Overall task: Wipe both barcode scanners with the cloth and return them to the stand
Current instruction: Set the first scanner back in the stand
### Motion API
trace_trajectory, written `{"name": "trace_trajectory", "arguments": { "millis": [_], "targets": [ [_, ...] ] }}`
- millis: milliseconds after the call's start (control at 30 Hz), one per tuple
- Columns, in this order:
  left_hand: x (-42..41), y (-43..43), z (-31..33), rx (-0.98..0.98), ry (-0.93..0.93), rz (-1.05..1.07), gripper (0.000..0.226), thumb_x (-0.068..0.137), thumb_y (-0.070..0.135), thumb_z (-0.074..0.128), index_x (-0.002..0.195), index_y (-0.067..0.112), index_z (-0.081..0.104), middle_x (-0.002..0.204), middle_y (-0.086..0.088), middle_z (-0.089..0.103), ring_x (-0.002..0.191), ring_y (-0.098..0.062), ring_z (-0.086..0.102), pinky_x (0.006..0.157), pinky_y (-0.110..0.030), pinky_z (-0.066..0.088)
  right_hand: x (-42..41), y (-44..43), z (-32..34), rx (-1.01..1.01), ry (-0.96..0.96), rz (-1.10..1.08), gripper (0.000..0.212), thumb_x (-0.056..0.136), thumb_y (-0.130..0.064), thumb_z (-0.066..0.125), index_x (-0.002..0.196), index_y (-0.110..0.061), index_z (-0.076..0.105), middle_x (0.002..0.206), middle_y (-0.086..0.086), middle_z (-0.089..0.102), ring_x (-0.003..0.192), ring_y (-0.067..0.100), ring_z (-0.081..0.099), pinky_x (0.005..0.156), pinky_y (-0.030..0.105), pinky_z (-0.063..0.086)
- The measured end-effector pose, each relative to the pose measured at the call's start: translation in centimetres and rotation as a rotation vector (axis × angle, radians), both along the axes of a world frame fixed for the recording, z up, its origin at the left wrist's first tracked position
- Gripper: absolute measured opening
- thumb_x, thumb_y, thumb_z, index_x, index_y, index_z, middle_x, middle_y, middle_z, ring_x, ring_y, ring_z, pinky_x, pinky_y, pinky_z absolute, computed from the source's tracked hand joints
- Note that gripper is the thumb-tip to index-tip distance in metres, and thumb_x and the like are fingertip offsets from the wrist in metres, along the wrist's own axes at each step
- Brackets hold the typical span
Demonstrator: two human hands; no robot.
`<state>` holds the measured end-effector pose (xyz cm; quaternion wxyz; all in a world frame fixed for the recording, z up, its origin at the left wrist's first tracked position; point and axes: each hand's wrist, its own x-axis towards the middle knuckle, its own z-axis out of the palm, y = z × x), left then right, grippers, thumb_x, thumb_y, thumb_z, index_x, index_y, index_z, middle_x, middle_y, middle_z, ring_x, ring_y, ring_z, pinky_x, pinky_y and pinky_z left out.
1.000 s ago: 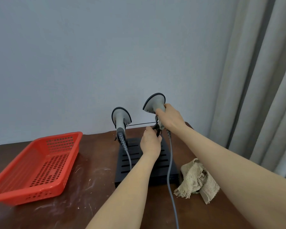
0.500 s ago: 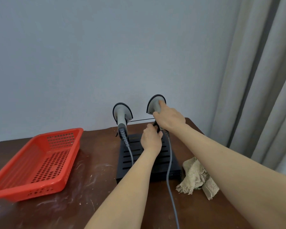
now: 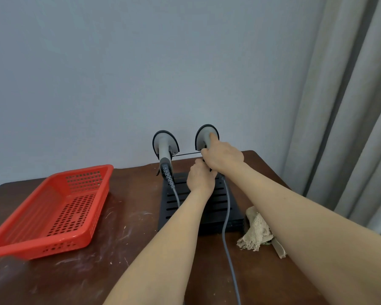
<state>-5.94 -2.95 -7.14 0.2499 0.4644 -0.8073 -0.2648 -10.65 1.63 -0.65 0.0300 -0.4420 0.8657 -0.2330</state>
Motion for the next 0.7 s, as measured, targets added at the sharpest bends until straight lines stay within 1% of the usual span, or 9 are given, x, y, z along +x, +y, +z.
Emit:
{"name": "trace_trajectory", "arguments": {
  "millis": [100,167,267,367,433,500,567,633,700],
  "targets": [
    [0.3,-0.2,0.4,0.04,-0.02,-0.05,0.031,0.092,0.024,0.049,0.116,0.005,0.049,0.104,-0.014,0.063,0.093,-0.033,0.061,0.065,-0.038,0.048,0.1,0.1,0.2,-0.007,-0.016,0.005,0.04,0.096,-0.03,0.033,0.134,-0.019,0.029,0.09,0.008,0.054,0.08,0.029,0.053,0.059,0.033,0.036],
    [0.6,-0.5,0.8,0.038,-0.065,-0.1,0.028,0.091,0.019,0.046,0.115,0.005,0.05,0.106,-0.015,0.063,0.096,-0.033,0.059,0.064,-0.035,0.044,0.1,0.2,0.3,-0.006,-0.028,0.012,0.039,0.095,-0.03,0.033,0.133,-0.019,0.03,0.093,0.009,0.053,0.083,0.031,0.052,0.064,0.035,0.037],
    [1.5,-0.6,2.3,-0.007,-0.143,-0.144,0.026,0.092,0.009,0.039,0.114,0.002,0.051,0.112,-0.018,0.061,0.104,-0.033,0.056,0.071,-0.034,0.042,0.3,0.6,0.5,0.004,-0.034,0.04,0.041,0.094,-0.029,0.034,0.133,-0.019,0.029,0.096,0.01,0.054,0.085,0.032,0.051,0.069,0.036,0.038],
    [2.9,-0.1,4.6,-0.053,-0.208,-0.184,0.026,0.094,0.004,0.039,0.118,0.001,0.051,0.118,-0.018,0.058,0.108,-0.032,0.055,0.078,-0.032,0.041,0.8,0.8,0.6,-0.001,-0.042,0.054,0.043,0.094,-0.03,0.033,0.136,-0.021,0.027,0.106,0.015,0.058,0.086,0.032,0.049,0.072,0.037,0.038],
    [3.8,-0.1,5.9,-0.013,-0.182,-0.166,0.025,0.095,0.004,0.041,0.118,0.004,0.051,0.117,-0.018,0.057,0.107,-0.03,0.054,0.078,-0.03,0.04,1.0,1.0,0.6,-0.004,-0.05,0.055,0.047,0.094,-0.032,0.033,0.138,-0.021,0.025,0.1,0.013,0.055,0.086,0.032,0.05,0.072,0.037,0.038],
    [4.8,-0.5,7.0,0.02,-0.143,-0.154,0.038,0.094,0.001,0.041,0.132,0.0,0.044,0.134,-0.018,0.05,0.121,-0.03,0.049,0.09,-0.031,0.041,1.1,1.4,0.5,-0.001,-0.053,0.051,0.05,0.094,-0.032,0.034,0.141,-0.021,0.023,0.095,0.01,0.052,0.085,0.031,0.051,0.07,0.036,0.038],
    [6.0,-0.9,8.2,0.047,-0.097,-0.168,0.052,0.093,-0.004,0.04,0.144,0.002,0.032,0.147,-0.015,0.039,0.133,-0.028,0.041,0.101,-0.03,0.039,1.0,1.5,0.5,0.005,-0.048,0.042,0.052,0.094,-0.033,0.035,0.142,-0.02,0.021,0.096,0.01,0.052,0.085,0.031,0.053,0.068,0.036,0.04],
    [7.1,-1.1,9.3,0.059,-0.002,-0.169,0.058,0.092,-0.006,0.042,0.147,0.005,0.028,0.15,-0.013,0.035,0.136,-0.026,0.037,0.108,-0.033,0.037,1.0,1.6,0.5,0.013,-0.047,0.032,0.054,0.094,-0.032,0.035,0.145,-0.02,0.02,0.098,0.01,0.055,0.085,0.03,0.054,0.066,0.035,0.04],
    [8.3,-1.3,10.2,0.037,0.062,-0.14,0.059,0.09,-0.005,0.044,0.146,0.007,0.031,0.148,-0.011,0.039,0.134,-0.025,0.04,0.108,-0.037,0.038,0.9,1.8,0.5,0.015,-0.062,0.025,0.054,0.095,-0.029,0.033,0.146,-0.019,0.018,0.102,0.012,0.056,0.085,0.03,0.053,0.065,0.035,0.039]
  ]
}}
